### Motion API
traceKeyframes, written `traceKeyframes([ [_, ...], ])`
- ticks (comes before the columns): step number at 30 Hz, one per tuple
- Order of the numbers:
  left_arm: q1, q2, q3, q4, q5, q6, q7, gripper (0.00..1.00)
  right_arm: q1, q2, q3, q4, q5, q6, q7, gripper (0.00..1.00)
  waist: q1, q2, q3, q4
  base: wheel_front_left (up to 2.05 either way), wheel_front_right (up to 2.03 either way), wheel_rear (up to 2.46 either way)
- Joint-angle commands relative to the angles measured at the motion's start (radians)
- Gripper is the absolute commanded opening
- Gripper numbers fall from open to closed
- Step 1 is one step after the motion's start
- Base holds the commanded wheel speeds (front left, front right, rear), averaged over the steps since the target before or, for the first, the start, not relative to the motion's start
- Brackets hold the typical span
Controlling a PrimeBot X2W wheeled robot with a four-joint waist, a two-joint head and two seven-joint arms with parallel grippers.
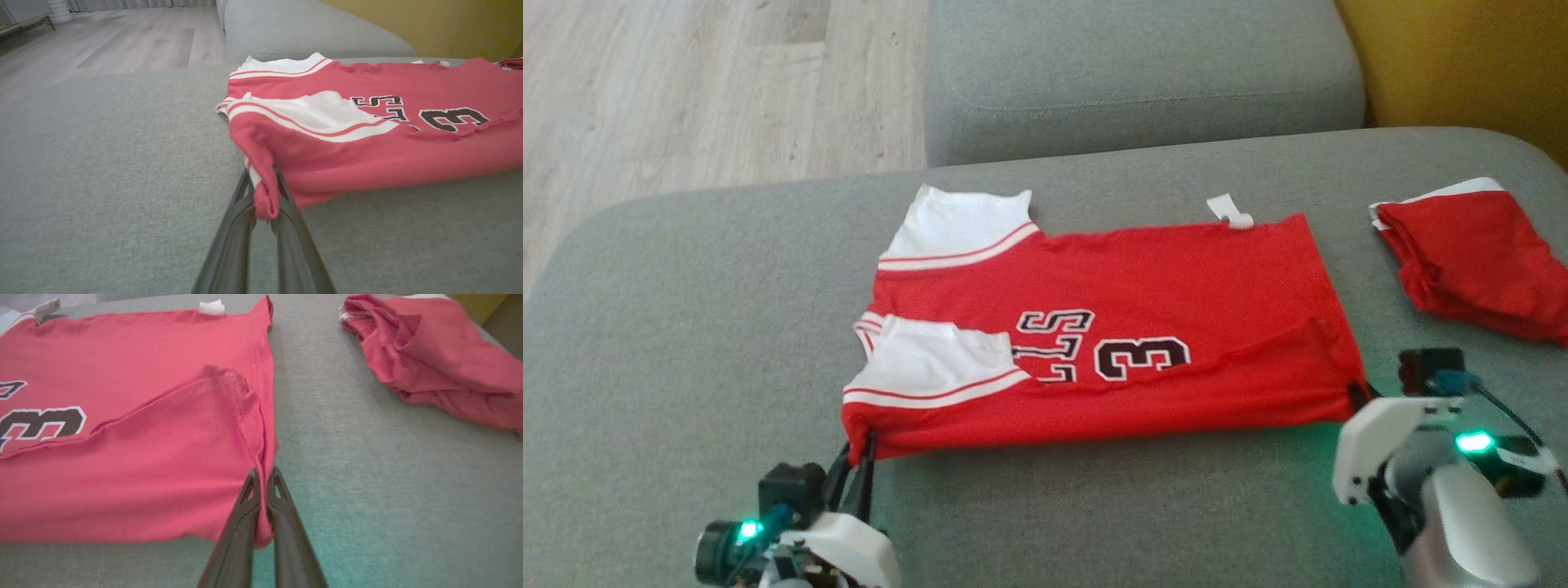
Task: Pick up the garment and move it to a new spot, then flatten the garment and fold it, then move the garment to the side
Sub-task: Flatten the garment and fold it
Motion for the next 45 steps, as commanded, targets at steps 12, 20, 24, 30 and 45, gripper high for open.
traceKeyframes([
  [12, 0.023, 0.034, 0.020, -0.228, 0.006, 0.082, 0.076, 1.00, 0.162, -0.004, -0.012, -0.431, 0.167, -0.001, 0.038, 1.00, 0.0003, -0.0001, 0.017, -0.014, 0.00, 0.00, 0.00],
  [20, -0.039, 0.011, 0.102, -0.345, -0.025, 0.099, -0.091, 1.00, 0.178, -0.004, 0.057, -0.568, 0.291, -0.001, -0.227, 1.00, 0.0003, -0.0001, 0.061, -0.031, 0.00, 0.00, 0.00],
  [24, -0.054, -0.008, 0.150, -0.420, -0.021, 0.081, -0.121, 1.00, 0.194, -0.004, 0.121, -0.574, 0.334, -0.001, -0.355, 1.00, 0.0003, -0.0001, 0.089, -0.051, 0.00, 0.00, 0.00],
  [30, -0.086, -0.018, 0.191, -0.467, 0.028, 0.028, -0.122, 1.00, 0.163, -0.004, 0.173, -0.540, 0.348, -0.001, -0.416, 1.00, 0.0003, -0.0001, 0.141, -0.086, 0.00, 0.00, 0.00],
  [45, -0.655, 0.244, 0.062, -0.142, 0.018, -0.158, 0.334, 1.00, 0.007, -0.004, 0.253, -0.554, 0.439, -0.001, -0.447, 1.00, 0.0003, -0.0001, 0.369, -0.214, 0.00, 0.00, 0.00],
])
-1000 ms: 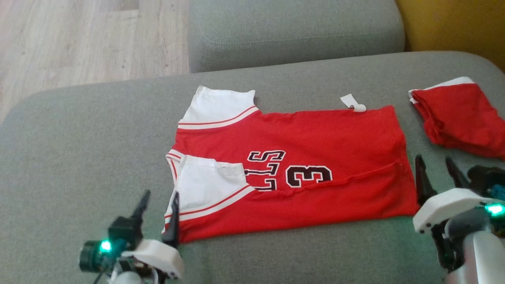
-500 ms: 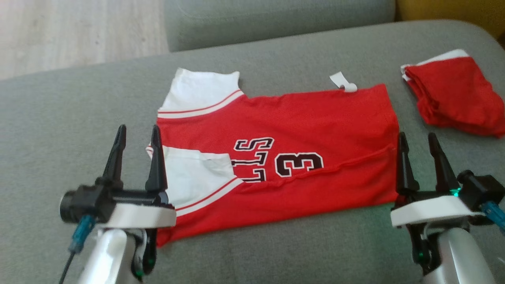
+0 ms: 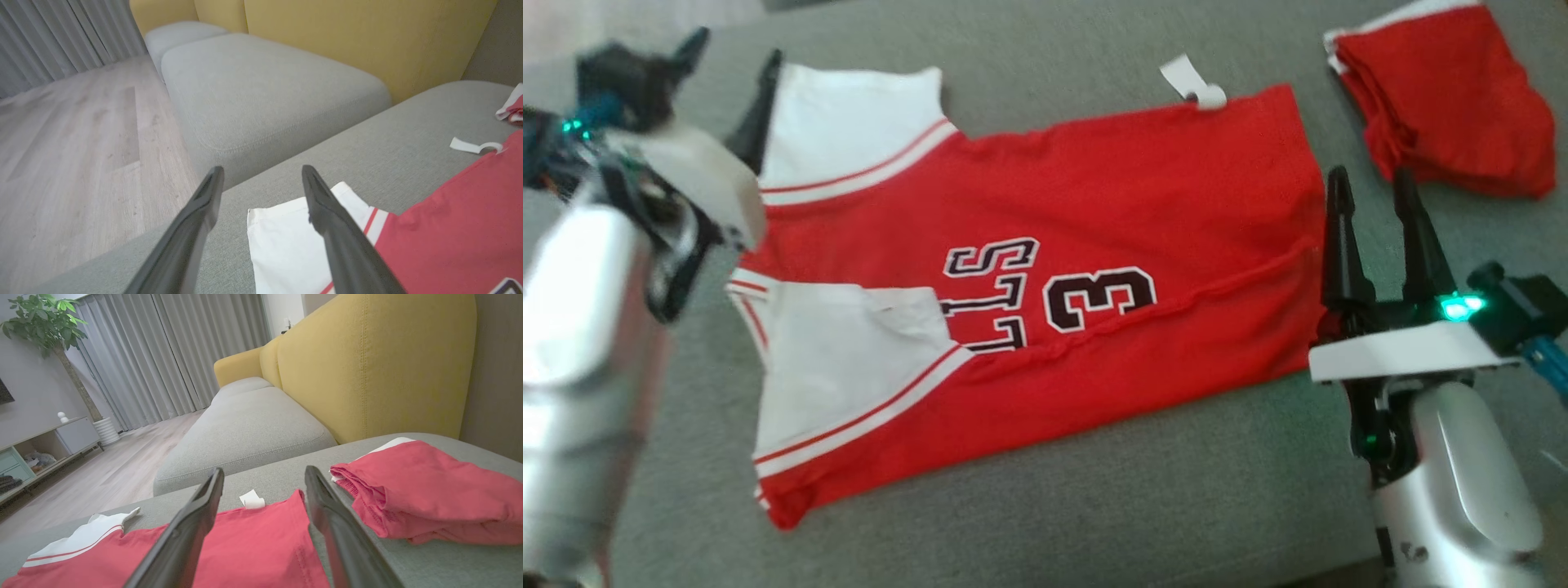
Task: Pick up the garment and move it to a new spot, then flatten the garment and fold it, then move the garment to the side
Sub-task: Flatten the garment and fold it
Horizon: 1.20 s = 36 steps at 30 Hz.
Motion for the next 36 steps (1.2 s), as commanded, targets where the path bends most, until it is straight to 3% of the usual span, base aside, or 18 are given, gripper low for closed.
traceKeyframes([
  [1, -0.053, 0.055, 0.016, -0.010, -0.019, -0.004, 0.028, 1.00, -0.032, -0.006, 0.028, -0.037, 0.010, -0.001, -0.011, 1.00, -0.0004, 0.0000, 0.051, -0.045, 0.00, 0.00, 0.00],
  [4, -0.127, 0.112, -0.074, 0.040, -0.093, -0.005, 0.133, 1.00, -0.045, -0.006, 0.044, -0.047, 0.032, -0.001, -0.013, 1.00, -0.0004, 0.0000, 0.089, -0.071, 0.00, 0.00, 0.00],
  [10, -0.232, 0.202, -0.146, 0.159, -0.181, -0.006, 0.192, 1.00, -0.049, -0.006, 0.063, -0.088, 0.056, -0.001, -0.013, 1.00, -0.0004, 0.0000, 0.145, -0.114, 0.00, 0.00, 0.00],
  [17, -0.297, 0.201, -0.155, 0.278, -0.263, -0.006, 0.215, 1.00, -0.054, -0.006, 0.074, -0.109, 0.073, -0.001, -0.014, 1.00, -0.0004, 0.0000, 0.181, -0.143, 0.00, 0.00, 0.00],
  [28, -0.334, 0.211, -0.251, 0.314, -0.364, -0.006, 0.257, 1.00, -0.052, -0.006, 0.076, -0.105, 0.077, -0.001, -0.014, 1.00, -0.0004, 0.0000, 0.197, -0.155, 0.00, 0.00, 0.00],
  [29, -0.332, 0.209, -0.263, 0.307, -0.380, -0.006, 0.263, 0.48, -0.052, -0.006, 0.074, -0.102, 0.074, -0.001, -0.014, 1.00, -0.0004, 0.0000, 0.195, -0.153, 0.00, 0.00, 0.00],
  [30, -0.329, 0.208, -0.276, 0.299, -0.396, -0.006, 0.266, 0.07, -0.052, -0.006, 0.072, -0.096, 0.069, -0.001, -0.014, 1.00, -0.0004, 0.0000, 0.192, -0.150, 0.00, 0.00, 0.00],
  [31, -0.325, 0.208, -0.290, 0.290, -0.410, -0.006, 0.266, 0.00, -0.053, -0.006, 0.070, -0.091, 0.064, -0.001, -0.014, 1.00, -0.0004, 0.0000, 0.187, -0.146, 0.00, 0.00, 0.00],
  [36, -0.308, 0.206, -0.325, 0.264, -0.455, -0.006, 0.209, 0.00, -0.060, -0.006, 0.056, -0.069, 0.036, -0.001, -0.014, 1.00, -0.0004, 0.0000, 0.156, -0.126, 0.00, 0.00, 0.00],
])
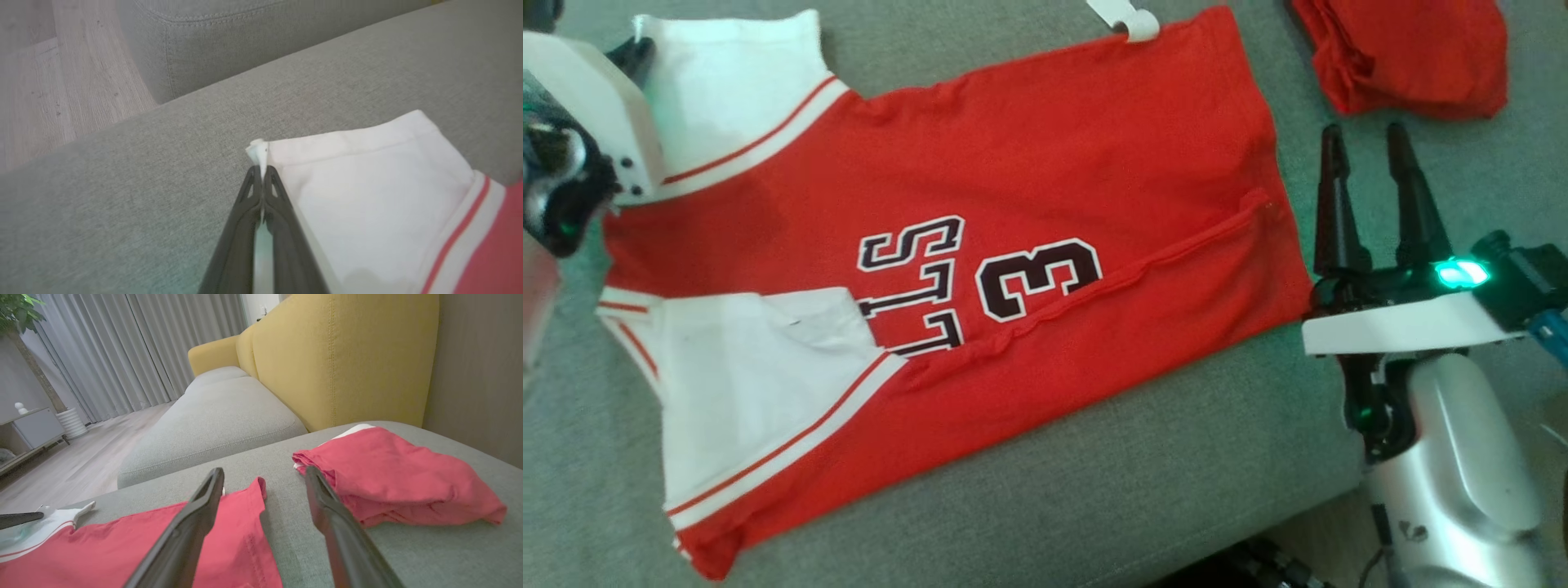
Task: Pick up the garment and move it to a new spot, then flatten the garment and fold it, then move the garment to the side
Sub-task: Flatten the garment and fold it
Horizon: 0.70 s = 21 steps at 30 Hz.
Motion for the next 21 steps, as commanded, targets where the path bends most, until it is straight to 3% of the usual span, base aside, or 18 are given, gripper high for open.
traceKeyframes([
  [1, -0.020, 0.040, 0.024, -0.030, -0.009, 0.002, -0.029, 0.00, -0.015, -0.006, 0.007, -0.028, -0.005, -0.001, -0.011, 1.00, 0.0000, 0.0000, -0.021, 0.016, 0.00, 0.00, 0.00],
  [9, 0.001, -0.002, -0.023, -0.090, -0.033, 0.002, -0.272, 0.00, -0.044, -0.006, -0.045, -0.011, -0.126, -0.001, 0.030, 1.00, 0.0000, 0.0000, -0.103, 0.113, 0.00, 0.00, 0.00],
  [15, 0.043, -0.017, -0.083, -0.186, -0.033, 0.002, -0.403, 0.00, -0.108, -0.006, -0.109, 0.025, -0.229, -0.001, 0.209, 1.00, 0.0000, 0.0000, -0.152, 0.205, 0.00, 0.00, 0.00],
  [21, 0.085, 0.005, -0.128, -0.325, -0.031, 0.002, -0.447, 0.00, -0.218, -0.018, -0.196, 0.130, -0.320, -0.001, 0.385, 1.00, 0.0000, 0.0000, -0.162, 0.286, 0.00, 0.00, 0.00],
])
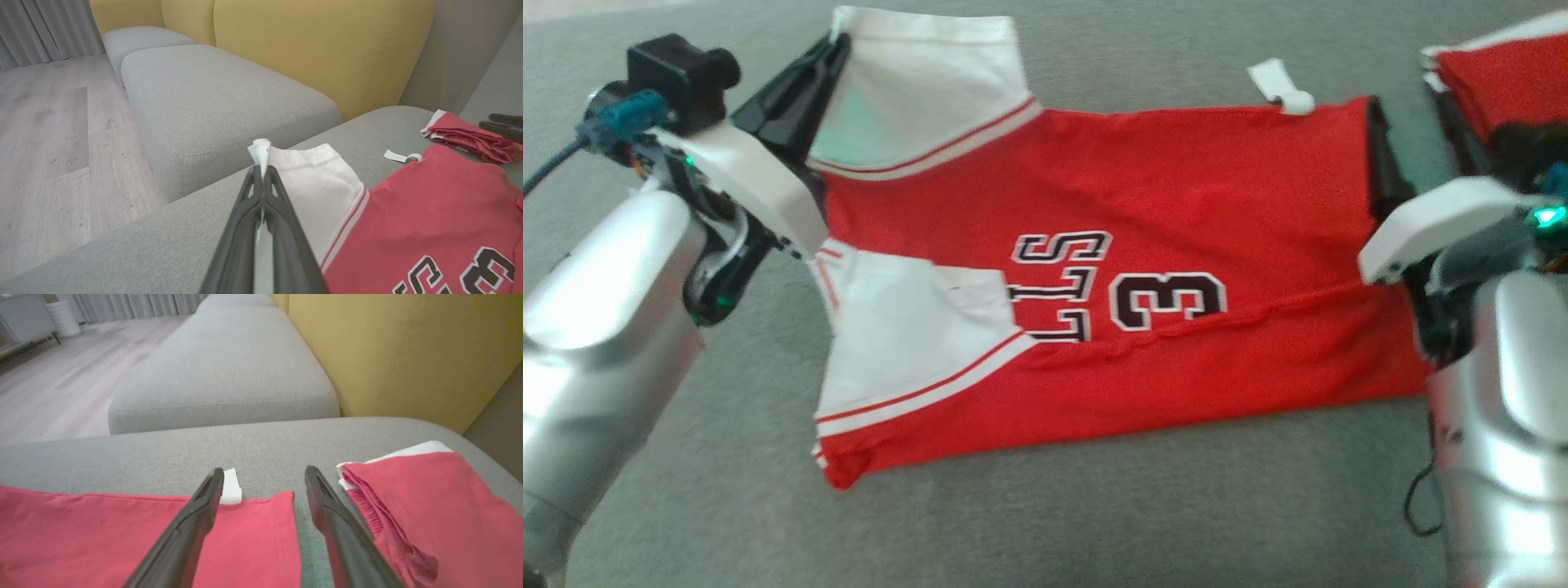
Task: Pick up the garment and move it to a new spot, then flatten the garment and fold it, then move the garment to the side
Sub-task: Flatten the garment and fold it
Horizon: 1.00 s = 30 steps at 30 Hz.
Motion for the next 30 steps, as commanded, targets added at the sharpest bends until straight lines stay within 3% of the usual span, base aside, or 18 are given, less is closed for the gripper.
traceKeyframes([
  [1, -0.025, 0.047, 0.037, -0.041, 0.001, 0.002, -0.009, 0.00, -0.051, -0.014, 0.003, -0.003, 0.001, -0.001, 0.027, 1.00, 0.0001, -0.0001, -0.007, 0.047, 0.00, 0.00, 0.00],
  [10, 0.004, 0.044, 0.002, -0.177, 0.013, 0.014, 0.010, 0.00, -0.212, -0.107, -0.108, 0.303, -0.098, -0.001, 0.140, 1.00, 0.0001, -0.0001, 0.032, 0.125, 0.00, 0.00, 0.00],
  [21, -0.022, 0.028, -0.006, -0.209, 0.015, 0.019, 0.022, 0.00, -0.334, -0.133, -0.139, 0.529, -0.198, -0.001, 0.120, 1.00, 0.0001, -0.0001, 0.075, 0.151, 0.00, 0.00, 0.00],
  [22, -0.024, 0.029, -0.006, -0.205, 0.015, 0.019, 0.022, 0.00, -0.342, -0.134, -0.132, 0.547, -0.205, -0.001, 0.121, 0.92, 0.0001, -0.0001, 0.077, 0.151, 0.00, 0.00, 0.00],
  [23, -0.024, 0.029, -0.006, -0.205, 0.015, 0.019, 0.022, 0.00, -0.342, -0.134, -0.132, 0.547, -0.205, -0.001, 0.121, 0.92, 0.0001, -0.0001, 0.077, 0.151, 0.00, 0.00, 0.00],
  [24, -0.025, 0.030, -0.005, -0.201, 0.014, 0.020, 0.022, 0.00, -0.351, -0.137, -0.124, 0.561, -0.211, -0.001, 0.118, 0.29, 0.0001, -0.0001, 0.078, 0.151, 0.00, 0.00, 0.00],
  [25, -0.027, 0.031, -0.004, -0.196, 0.013, 0.021, 0.023, 0.00, -0.362, -0.140, -0.115, 0.572, -0.216, -0.001, 0.111, 0.00, 0.0001, -0.0001, 0.078, 0.150, 0.00, 0.00, 0.00],
  [30, -0.041, 0.042, 0.013, -0.145, 0.013, 0.037, 0.014, 0.00, -0.426, -0.145, -0.088, 0.597, -0.199, -0.001, 0.035, 0.00, 0.0001, -0.0001, 0.070, 0.133, 0.00, 0.00, 0.00],
])
